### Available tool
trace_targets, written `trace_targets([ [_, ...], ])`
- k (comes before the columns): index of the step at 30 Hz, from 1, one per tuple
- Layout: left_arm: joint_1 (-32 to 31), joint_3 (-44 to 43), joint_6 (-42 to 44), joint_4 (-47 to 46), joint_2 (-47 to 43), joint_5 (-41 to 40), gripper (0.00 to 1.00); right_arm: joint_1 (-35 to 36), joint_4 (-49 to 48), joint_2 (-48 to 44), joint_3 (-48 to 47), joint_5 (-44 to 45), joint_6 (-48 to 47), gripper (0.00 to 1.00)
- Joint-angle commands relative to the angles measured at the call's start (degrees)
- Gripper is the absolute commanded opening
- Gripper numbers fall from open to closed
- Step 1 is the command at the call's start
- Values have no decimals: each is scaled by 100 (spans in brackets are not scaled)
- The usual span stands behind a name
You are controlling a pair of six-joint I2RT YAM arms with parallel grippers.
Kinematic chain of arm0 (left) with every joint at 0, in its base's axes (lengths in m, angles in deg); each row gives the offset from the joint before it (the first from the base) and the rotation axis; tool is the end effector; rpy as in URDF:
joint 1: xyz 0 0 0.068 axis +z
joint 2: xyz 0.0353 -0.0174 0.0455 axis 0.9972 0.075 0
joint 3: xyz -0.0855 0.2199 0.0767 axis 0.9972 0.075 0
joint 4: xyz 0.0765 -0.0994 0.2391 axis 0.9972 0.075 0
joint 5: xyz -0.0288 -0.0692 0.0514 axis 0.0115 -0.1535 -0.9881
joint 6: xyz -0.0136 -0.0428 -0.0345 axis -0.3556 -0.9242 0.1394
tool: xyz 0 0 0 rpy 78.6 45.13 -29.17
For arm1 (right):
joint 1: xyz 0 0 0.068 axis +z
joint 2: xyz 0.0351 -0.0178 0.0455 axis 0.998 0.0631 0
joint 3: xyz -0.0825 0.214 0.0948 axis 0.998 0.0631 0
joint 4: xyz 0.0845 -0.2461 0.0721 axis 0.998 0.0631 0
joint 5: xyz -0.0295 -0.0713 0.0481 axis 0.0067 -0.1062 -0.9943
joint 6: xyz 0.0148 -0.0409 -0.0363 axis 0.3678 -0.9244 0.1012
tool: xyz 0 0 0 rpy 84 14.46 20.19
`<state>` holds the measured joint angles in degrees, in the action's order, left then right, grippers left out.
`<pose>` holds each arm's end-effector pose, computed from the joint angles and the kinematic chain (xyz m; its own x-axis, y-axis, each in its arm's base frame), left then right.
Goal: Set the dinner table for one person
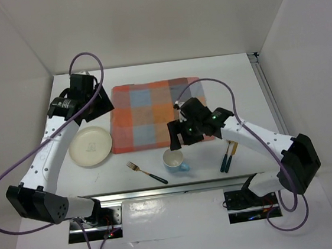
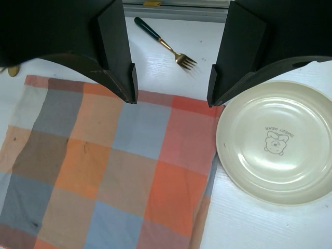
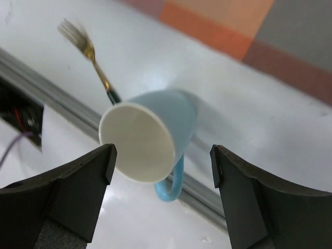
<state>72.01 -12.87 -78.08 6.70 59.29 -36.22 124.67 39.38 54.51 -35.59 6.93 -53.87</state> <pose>0.2903 -0.0628 0.3568 -0.5973 -0.4701 -0.6498 -0.3360 0.8823 -0.3295 0.2309 0.1918 0.2443 -0.8478 -0.1710 -0.5019 -0.3952 0.8348 0.3832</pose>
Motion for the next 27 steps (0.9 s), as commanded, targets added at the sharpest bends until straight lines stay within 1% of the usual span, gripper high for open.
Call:
trace_targets([
  [1, 7, -77, 109, -16, -19, -178, 73, 416, 178, -278, 155, 120, 50, 86],
  [2, 7, -24, 109, -16, -19, -178, 73, 573, 109, -209, 216, 173, 51, 86],
  [6, 7, 177, 56, -16, -19, 33, 73, 803, 38, 108, 164, 419, 104, 85],
  [9, 7, 239, 56, -16, -19, 94, 73, 856, -85, 345, 164, 419, 104, 77],
  [10, 7, 240, 56, -16, -19, 94, 73, 856, -164, 398, 164, 419, 104, 72],
  [11, 7, 240, 56, -16, -19, 94, 73, 856, -225, 485, 164, 472, 156, 63],
  [12, 7, 240, 56, -16, -19, 94, 73, 909, -226, 486, 216, 472, 156, 56],
  [14, 7, 301, 56, -16, -19, 94, 73, 909, -340, 644, 217, 534, 209, 49],
  [15, 7, 301, 56, -16, -71, 94, 73, 909, -340, 644, 278, 534, 209, 39],
  [17, 7, 353, 56, -68, -72, 94, 73, 961, -340, 776, 278, 603, 209, 29],
  [18, 7, 354, 56, -69, -72, 94, 73, 962, -279, 776, 209, 734, 261, 20],
  [19, 7, 354, 56, -69, -72, 33, 73, 962, -209, 776, 60, 831, 262, 4],
  [20, 7, 354, 56, -69, -72, 33, 73, 962, -113, 776, -46, 937, 262, 0],
  [21, 7, 354, 56, -69, -72, 33, 73, 962, 115, 776, -177, 1173, 323, 0],
  [23, 7, 301, 56, -69, -19, 33, 73, 962, 562, 776, -748, 1446, 323, 0],
  [24, 7, 301, 56, -69, -19, 33, 73, 962, 739, 863, -985, 1726, 323, 0],
  [25, 7, 249, 56, -69, 33, 33, 73, 831, 897, 934, -1544, 1833, 254, 0],
  [27, 7, 249, 56, -69, 34, -20, 73, 620, 1370, 1283, -2153, 2044, 183, 0],
])
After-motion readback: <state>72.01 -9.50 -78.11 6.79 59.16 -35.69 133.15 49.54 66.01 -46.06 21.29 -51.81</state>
